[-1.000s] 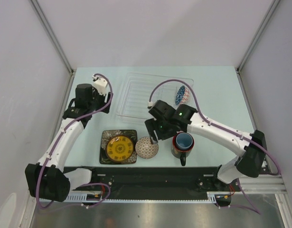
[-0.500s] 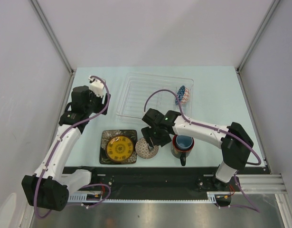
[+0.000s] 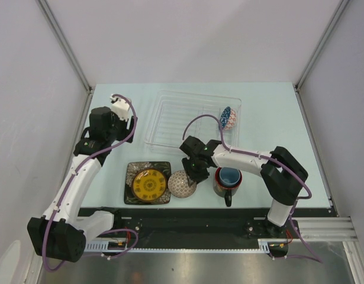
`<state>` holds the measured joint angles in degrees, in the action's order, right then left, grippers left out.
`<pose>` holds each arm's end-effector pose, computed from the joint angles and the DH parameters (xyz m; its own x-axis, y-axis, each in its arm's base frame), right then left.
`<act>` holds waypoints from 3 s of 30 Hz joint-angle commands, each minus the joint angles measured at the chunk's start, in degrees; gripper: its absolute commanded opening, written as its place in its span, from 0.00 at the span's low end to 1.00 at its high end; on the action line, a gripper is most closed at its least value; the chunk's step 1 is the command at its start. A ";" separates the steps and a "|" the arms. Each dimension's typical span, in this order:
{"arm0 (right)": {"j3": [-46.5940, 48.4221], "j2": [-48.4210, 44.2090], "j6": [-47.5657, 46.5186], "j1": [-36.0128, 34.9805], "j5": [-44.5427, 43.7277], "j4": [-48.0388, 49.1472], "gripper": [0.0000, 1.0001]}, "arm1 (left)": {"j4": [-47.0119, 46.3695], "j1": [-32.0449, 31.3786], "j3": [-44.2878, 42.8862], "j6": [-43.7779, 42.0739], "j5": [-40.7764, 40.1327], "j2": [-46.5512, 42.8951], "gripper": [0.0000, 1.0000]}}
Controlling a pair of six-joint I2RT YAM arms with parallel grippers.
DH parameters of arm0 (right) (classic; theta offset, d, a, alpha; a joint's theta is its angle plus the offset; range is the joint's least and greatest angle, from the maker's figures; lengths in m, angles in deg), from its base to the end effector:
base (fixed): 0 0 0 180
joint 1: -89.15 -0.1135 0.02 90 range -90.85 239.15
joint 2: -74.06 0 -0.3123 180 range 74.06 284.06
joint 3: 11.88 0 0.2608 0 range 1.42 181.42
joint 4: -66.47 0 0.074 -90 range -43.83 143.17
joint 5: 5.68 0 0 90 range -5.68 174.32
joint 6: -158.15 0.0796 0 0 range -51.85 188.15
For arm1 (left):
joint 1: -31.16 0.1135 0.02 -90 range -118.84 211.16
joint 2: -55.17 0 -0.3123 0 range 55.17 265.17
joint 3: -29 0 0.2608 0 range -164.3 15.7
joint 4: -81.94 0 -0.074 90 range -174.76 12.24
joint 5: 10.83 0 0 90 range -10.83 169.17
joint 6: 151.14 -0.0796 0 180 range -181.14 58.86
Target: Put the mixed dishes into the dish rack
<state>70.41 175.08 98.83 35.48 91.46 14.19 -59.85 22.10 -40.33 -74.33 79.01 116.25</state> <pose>0.2151 0.3091 0.1916 -0.9019 -0.3718 -0.2199 -0.4223 0.8662 0.2671 0.2569 -0.0407 0.3476 -0.4448 0.3020 -0.8432 0.2635 0.9439 0.1990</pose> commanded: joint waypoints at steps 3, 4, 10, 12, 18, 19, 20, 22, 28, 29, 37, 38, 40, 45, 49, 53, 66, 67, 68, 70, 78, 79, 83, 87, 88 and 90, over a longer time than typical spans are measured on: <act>-0.52 1.20 1.23 -0.21 3.15 4.27 0.06 | -0.21 -0.17 -2.15 -1.05 -2.21 -0.96 0.82; -0.52 1.38 1.32 -0.29 2.97 4.09 0.00 | -0.21 -0.26 -1.98 -1.13 -2.21 -1.31 0.82; -0.09 -4.39 0.88 -0.56 -2.82 0.76 0.00 | -0.56 -0.26 -1.71 -1.14 -2.12 -1.93 0.82; 3.14 -7.04 0.09 -0.47 -7.03 -2.93 0.00 | -0.65 -0.17 -1.54 -0.87 -1.95 -2.19 0.82; 22.29 -11.72 2.01 1.37 -25.65 -22.59 0.00 | -3.01 -0.26 -0.57 -0.35 -1.33 -0.79 0.82; 31.29 -10.58 4.11 1.20 -28.73 -29.85 0.00 | -3.80 -0.26 -0.48 -0.26 -1.33 -0.18 0.82; 35.64 -7.88 5.26 1.11 -35.20 -33.58 0.00 | -4.86 -0.26 -0.57 -0.26 -1.68 0.79 0.82; 44.86 -2.95 9.37 1.72 -41.91 -42.36 0.00 | -7.76 -0.17 -2.58 -0.43 -2.21 4.99 0.82; 42.73 0.06 10.89 8.39 -51.87 -48.29 0.00 | -9.61 -0.17 -13.64 1.15 -3.44 18.35 0.81; 40.63 -0.02 12.46 9.10 -52.92 -48.38 0.00 | -9.44 -0.17 -14.80 1.67 -3.09 19.77 0.81; 38.32 0.94 12.13 14.03 -60.21 -48.29 0.00 | -9.78 -0.17 -18.85 2.47 -3.70 26.37 0.81; 38.06 1.12 11.34 14.29 -60.57 -48.38 0.00 | -9.96 -0.17 -18.68 2.38 -3.88 26.55 0.81; 36.92 1.64 11.07 14.91 -60.75 -48.29 0.00 | -10.40 -0.17 -18.15 2.12 -4.23 26.90 0.81; 32.27 2.87 10.90 14.91 -61.45 -48.29 0.00 | -11.28 -0.17 -16.57 1.50 -4.49 27.16 0.81; 30.24 4.28 10.46 14.74 -61.89 -48.29 0.00 | -12.33 -0.08 -16.83 1.50 -5.11 28.48 0.81; 29.97 5.95 9.14 14.65 -62.60 -48.38 0.00 | -12.34 0.45 -17.45 2.38 -2.82 29.10 0.81; 31.20 11.58 5.98 13.15 -68.03 -48.47 0.00 | -15.50 3.96 -13.67 0.36 -6.43 32.17 0.81; 31.20 11.40 5.89 13.07 -68.39 -48.56 0.00 | -15.50 3.88 -13.58 0.62 -6.17 32.43 0.81; 31.38 11.31 5.80 12.72 -68.83 -48.56 0.00 | -15.41 3.87 -13.41 0.88 -5.82 32.96 0.80; 32.95 10.88 5.98 12.36 -70.15 -48.56 0.00 | -15.15 3.44 -12.35 2.11 -4.76 32.96 0.80; 37.97 11.57 6.68 12.27 -75.95 -48.56 0.00 | -14.36 0.27 -6.64 4.66 -2.21 29.11 0.80; 37.97 12.19 6.16 12.62 -75.95 -48.47 0.00 | -14.27 0.27 -6.29 4.84 -1.51 28.49 0.80; 35.69 14.04 6.32 14.82 -74.91 -48.38 0.00 | -12.87 0.01 -4.44 5.02 -0.45 25.59 0.80; 36.73 16.05 6.24 17.10 -74.73 -48.29 0.00 | -11.46 -0.17 -3.47 4.75 -0.28 23.13 0.80; 37.09 16.67 6.24 17.80 -74.55 -48.38 0.00 | -11.20 -0.17 -3.47 4.93 1.12 22.51 0.80; 38.66 18.68 5.98 18.34 -74.37 -48.29 0.00 | -10.41 -0.26 -3.47 5.19 1.92 21.80 0.79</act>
<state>105.93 190.68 104.10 51.35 20.93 -23.40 -71.15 22.16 -44.07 -70.52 78.09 141.45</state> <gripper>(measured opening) 0.043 0.798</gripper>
